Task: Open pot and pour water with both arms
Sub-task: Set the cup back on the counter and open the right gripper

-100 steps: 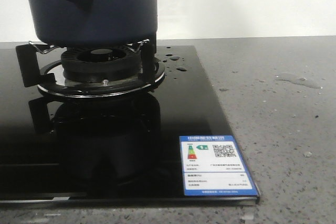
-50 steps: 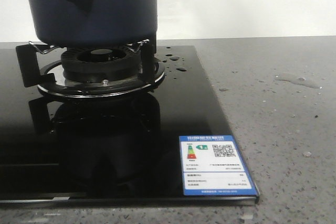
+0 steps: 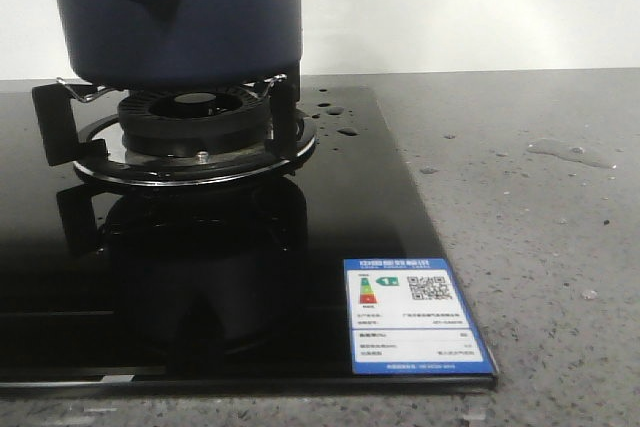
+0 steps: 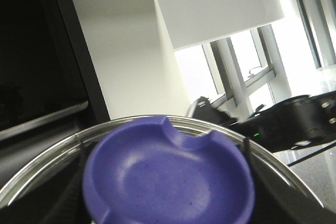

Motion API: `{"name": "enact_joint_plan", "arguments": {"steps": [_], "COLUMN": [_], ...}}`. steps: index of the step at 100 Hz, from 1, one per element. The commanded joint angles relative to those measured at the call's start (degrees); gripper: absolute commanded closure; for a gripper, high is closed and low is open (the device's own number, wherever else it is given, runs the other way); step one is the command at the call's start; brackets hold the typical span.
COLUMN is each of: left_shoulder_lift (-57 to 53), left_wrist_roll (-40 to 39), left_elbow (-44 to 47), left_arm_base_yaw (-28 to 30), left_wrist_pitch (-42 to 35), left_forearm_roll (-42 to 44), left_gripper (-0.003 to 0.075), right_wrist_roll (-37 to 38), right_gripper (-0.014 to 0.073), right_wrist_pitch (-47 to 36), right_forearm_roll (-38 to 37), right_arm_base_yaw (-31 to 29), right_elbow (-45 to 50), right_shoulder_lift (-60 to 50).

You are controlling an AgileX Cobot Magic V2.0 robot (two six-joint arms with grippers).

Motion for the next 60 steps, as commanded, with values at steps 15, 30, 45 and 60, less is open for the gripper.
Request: {"name": "enact_joint_plan", "arguments": {"steps": [15, 30, 45, 60], "left_shoulder_lift": [0.05, 0.05, 0.05, 0.05], "left_wrist_roll": [-0.67, -0.67, -0.67, -0.67], "left_elbow": [1.14, 2.60, 3.50, 3.50], "left_arm_base_yaw": [-0.07, -0.07, -0.07, -0.07], "left_wrist_pitch": [-2.11, -2.39, -2.39, -2.39], "left_forearm_roll": [-4.03, -4.03, -4.03, -4.03], "left_gripper": [0.0394, 0.0394, 0.0394, 0.0394], "right_wrist_roll": [10.02, 11.63, 12.24, 12.24], "right_gripper": [0.0377, 0.0377, 0.0373, 0.0191], "right_wrist_pitch": [-22.65, -32.32, -35.87, -37.66], "right_forearm_roll": [-0.83, -0.83, -0.53, 1.19], "right_arm_base_yaw": [-11.10, -15.26, -15.81, -15.81], "right_elbow": [22.27, 35.21, 41.03, 41.43], "right_shoulder_lift": [-14.09, -16.87, -16.74, -16.74]}}
